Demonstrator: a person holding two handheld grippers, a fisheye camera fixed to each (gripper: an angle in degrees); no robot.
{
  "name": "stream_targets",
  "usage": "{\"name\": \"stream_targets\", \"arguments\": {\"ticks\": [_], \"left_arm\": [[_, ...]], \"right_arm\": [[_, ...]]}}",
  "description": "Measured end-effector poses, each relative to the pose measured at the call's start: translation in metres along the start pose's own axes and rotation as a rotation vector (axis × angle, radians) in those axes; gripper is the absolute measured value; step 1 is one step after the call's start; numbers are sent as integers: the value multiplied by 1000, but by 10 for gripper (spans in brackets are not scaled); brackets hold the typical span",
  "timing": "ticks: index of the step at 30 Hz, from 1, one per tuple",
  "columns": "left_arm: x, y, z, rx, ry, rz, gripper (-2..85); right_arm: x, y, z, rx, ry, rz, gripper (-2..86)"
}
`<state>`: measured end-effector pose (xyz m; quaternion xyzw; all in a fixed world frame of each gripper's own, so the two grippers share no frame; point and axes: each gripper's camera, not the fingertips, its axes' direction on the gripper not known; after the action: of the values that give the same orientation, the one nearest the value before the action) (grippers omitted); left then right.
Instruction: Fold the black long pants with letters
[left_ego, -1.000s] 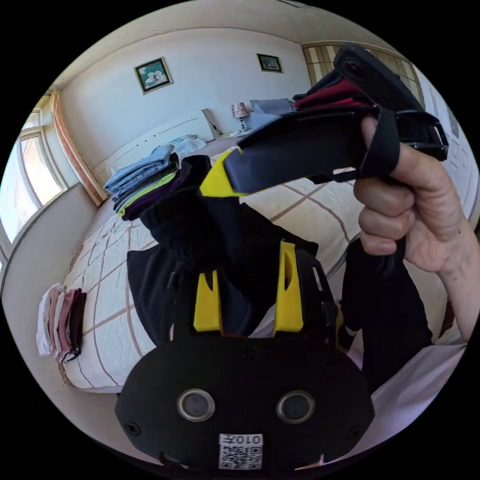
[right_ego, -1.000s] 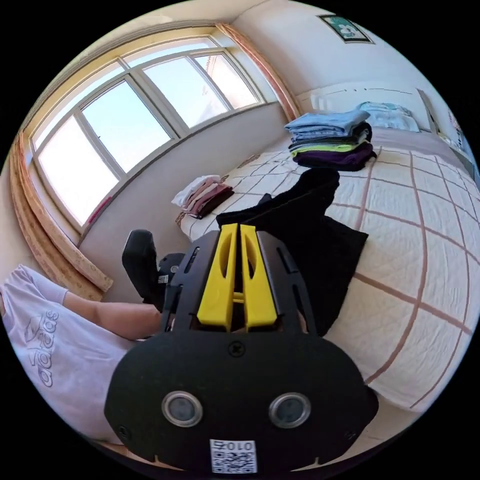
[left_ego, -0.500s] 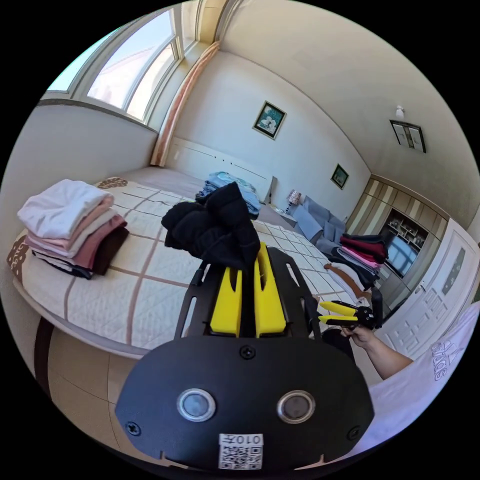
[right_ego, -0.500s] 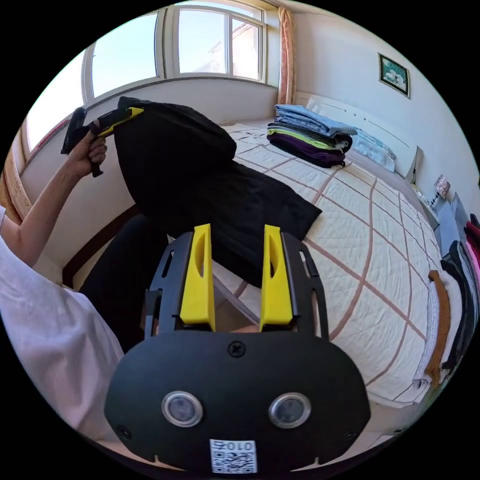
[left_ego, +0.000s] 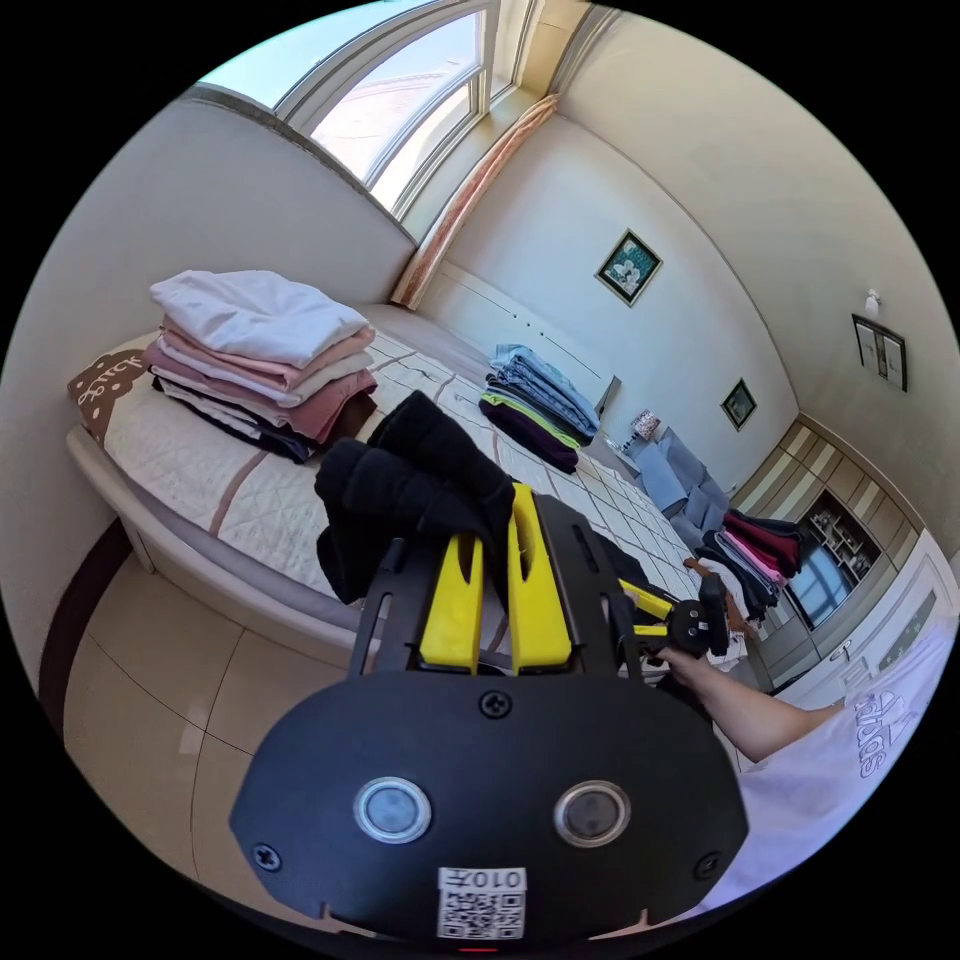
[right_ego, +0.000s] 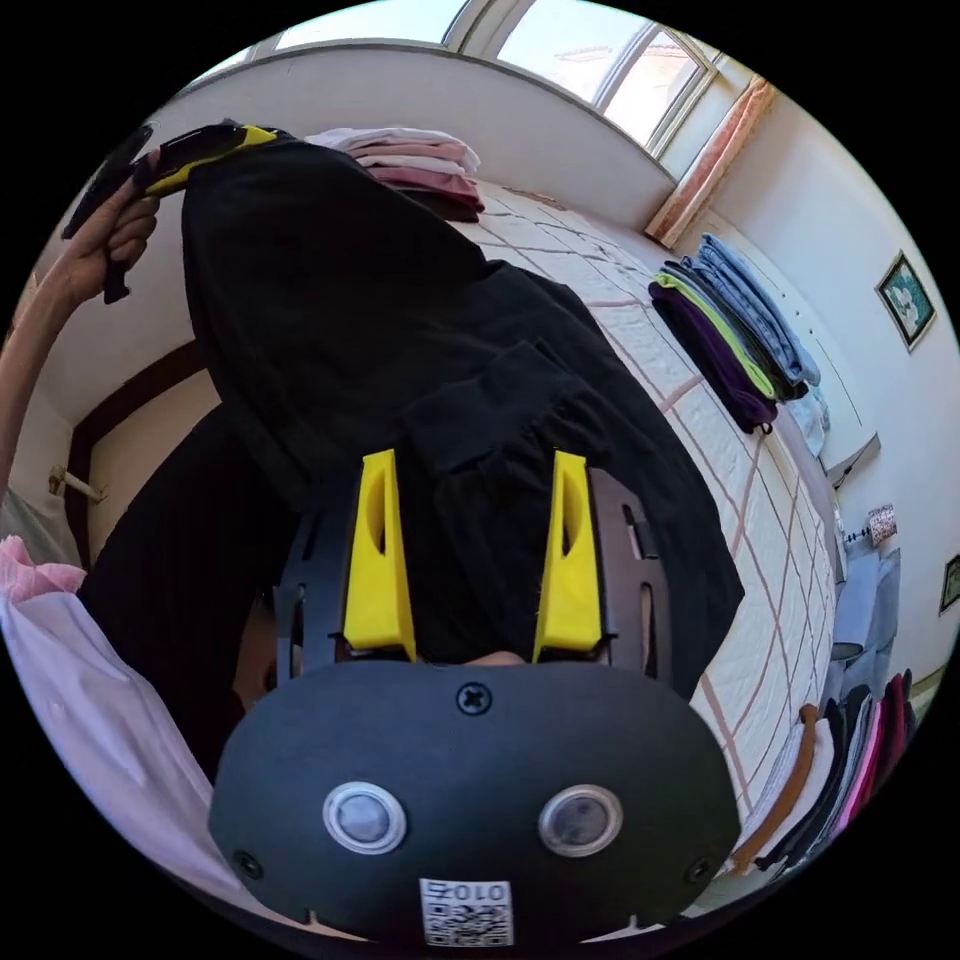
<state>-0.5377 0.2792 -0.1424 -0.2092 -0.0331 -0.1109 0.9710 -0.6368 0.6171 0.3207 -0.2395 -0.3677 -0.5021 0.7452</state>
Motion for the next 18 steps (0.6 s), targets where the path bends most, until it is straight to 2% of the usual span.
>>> {"name": "stream_targets", "arguments": {"ticks": [5, 8, 10, 12, 15, 18], "left_arm": [[-13, -2, 4, -39, -8, 35, 84], [-19, -5, 5, -50, -2, 43, 84], [-20, -10, 4, -56, -7, 56, 84], [-18, -18, 3, -63, -16, 81, 83], [-11, -28, 10, -74, -33, 101, 82], [6, -44, 21, -80, -34, 144, 81]], "right_arm": [[17, 0, 17, -7, -59, 11, 150], [53, 12, 13, 18, -253, 110, 97], [99, 25, 6, 12, -451, 264, 65], [126, 43, -3, 57, -430, 364, 59], [149, 63, -10, 31, -290, 384, 55], [181, 92, -30, 97, -284, 452, 54]]}}
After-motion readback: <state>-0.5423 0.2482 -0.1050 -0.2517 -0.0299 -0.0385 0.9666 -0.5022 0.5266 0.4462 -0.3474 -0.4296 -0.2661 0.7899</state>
